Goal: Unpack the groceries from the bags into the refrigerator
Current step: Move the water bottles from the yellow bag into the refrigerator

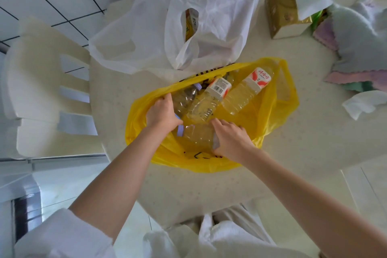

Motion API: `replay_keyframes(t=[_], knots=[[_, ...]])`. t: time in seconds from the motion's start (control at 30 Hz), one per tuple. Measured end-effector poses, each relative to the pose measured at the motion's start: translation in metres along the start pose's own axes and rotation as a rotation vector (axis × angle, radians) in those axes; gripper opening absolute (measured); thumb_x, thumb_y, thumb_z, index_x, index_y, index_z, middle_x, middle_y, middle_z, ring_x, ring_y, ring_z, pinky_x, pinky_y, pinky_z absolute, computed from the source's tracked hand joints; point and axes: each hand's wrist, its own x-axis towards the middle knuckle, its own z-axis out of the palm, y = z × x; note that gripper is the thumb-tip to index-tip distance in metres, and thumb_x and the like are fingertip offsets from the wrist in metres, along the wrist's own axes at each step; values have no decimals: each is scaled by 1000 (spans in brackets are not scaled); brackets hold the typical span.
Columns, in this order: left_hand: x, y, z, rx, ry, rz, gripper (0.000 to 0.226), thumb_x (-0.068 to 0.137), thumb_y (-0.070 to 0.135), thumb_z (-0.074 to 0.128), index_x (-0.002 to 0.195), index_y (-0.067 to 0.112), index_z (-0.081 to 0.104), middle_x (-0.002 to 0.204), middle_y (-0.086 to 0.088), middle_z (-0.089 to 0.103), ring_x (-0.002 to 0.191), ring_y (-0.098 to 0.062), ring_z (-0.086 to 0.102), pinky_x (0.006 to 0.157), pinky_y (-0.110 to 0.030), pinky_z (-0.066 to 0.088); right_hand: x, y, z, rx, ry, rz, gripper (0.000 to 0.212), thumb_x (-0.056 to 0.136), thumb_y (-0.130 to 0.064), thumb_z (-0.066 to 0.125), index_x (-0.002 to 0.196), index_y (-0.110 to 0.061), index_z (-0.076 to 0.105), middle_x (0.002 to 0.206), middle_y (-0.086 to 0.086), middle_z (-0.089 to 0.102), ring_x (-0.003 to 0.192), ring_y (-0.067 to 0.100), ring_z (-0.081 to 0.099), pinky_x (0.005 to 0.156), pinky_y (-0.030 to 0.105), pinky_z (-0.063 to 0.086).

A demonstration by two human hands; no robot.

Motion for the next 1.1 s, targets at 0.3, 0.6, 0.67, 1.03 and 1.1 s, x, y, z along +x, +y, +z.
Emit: replay_keyframes(t=[0.3,0.6,0.67,1.03,1.1], knots=[[-45,-3,-33,-543,78,72,62,59,25,84,112,21,52,94,6,66,85,-17,63,66,-23,45,-42,9,-30,501,343,25,82,59,-35,89,128,-19,49,109,-1,62,89,11,53,67,18,40],[-105,-1,-53,-1072,116,159,54,46,39,86,93,28,63,88,8,74,83,-6,70,73,-25,56,-79,-27,-51,961,556,135,63,51,-43,88,100,-16,57,91,1,68,84,23,66,70,46,57],[-120,-3,-50,-1220,72,110,59,46,41,86,98,22,65,88,3,75,78,-13,72,69,-31,58,-90,-36,-48,1013,554,141,69,45,-52,84,98,-15,58,91,4,69,84,26,67,70,49,57],[-226,-30,3,-1485,34,-175,81,46,43,83,116,12,58,102,-9,73,92,-27,72,81,-41,58,-153,-55,-9,1096,383,109,50,60,-18,88,102,-12,61,88,-3,71,73,5,69,57,20,54],[-250,-31,14,-1509,31,-216,79,47,38,88,115,12,58,101,-9,73,89,-26,73,76,-38,58,-166,-54,0,1083,335,76,48,61,-16,87,101,-16,61,85,-8,71,71,2,69,55,16,51]])
